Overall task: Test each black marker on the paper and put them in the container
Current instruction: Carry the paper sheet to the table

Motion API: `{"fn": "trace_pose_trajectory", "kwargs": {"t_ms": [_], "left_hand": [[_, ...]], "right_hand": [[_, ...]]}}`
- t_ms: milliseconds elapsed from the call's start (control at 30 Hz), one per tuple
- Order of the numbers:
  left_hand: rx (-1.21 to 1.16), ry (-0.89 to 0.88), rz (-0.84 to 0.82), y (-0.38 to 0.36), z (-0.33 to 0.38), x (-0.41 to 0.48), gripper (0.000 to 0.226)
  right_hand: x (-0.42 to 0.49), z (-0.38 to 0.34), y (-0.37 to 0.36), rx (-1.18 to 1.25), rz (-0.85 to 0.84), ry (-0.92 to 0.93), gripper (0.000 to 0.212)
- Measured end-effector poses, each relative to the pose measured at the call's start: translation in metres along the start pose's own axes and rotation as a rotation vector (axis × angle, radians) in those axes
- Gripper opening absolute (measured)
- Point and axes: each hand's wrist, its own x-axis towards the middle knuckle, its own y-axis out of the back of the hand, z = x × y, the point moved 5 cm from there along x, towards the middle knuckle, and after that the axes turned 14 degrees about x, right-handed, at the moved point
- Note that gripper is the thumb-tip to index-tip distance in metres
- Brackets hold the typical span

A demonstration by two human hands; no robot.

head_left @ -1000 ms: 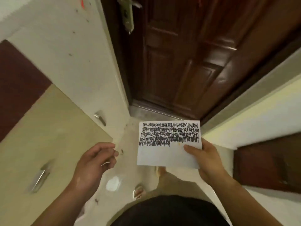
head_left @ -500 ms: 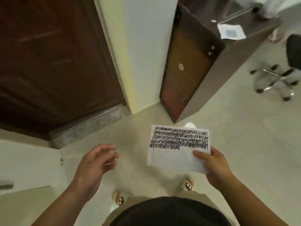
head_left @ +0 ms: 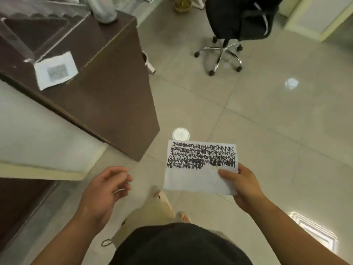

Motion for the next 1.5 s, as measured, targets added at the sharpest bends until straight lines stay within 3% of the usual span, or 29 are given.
{"fn": "trace_pose_trajectory", "kwargs": {"t_ms": [167,333,533,800,1100,1400,1500], "left_hand": [[0.003,-0.037,-0.058,-0.058,0.096,0.105,0.032],[-0.028,-0.014,-0.175,-0.116,0.201,0.215,0.018],[-0.060,-0.089,-0.237,-0.164,0.327,0.315,0.021],[-0.047,-0.048,-0.068,-0.208,0.444,0.475,0.013],[-0.119,0.018,0.046,-0.256,0.589,0.612,0.012],[-0.123,0.003,0.014,-0.259,0.678,0.804,0.014],[-0.068,0.036,0.004,-0.242,0.715,0.868,0.016]], "right_hand": [[0.084,-0.065,-0.011,0.090,0.068,0.024,0.031],[0.163,-0.150,-0.038,0.166,0.179,0.051,0.032],[0.251,-0.249,-0.078,0.218,0.205,0.061,0.037],[0.434,-0.382,-0.121,0.187,0.146,0.047,0.034],[0.625,-0.576,-0.185,-0.027,0.014,0.018,0.033],[0.785,-0.692,-0.287,-0.113,0.011,0.040,0.028],[0.828,-0.725,-0.324,-0.085,0.087,0.058,0.027]]}}
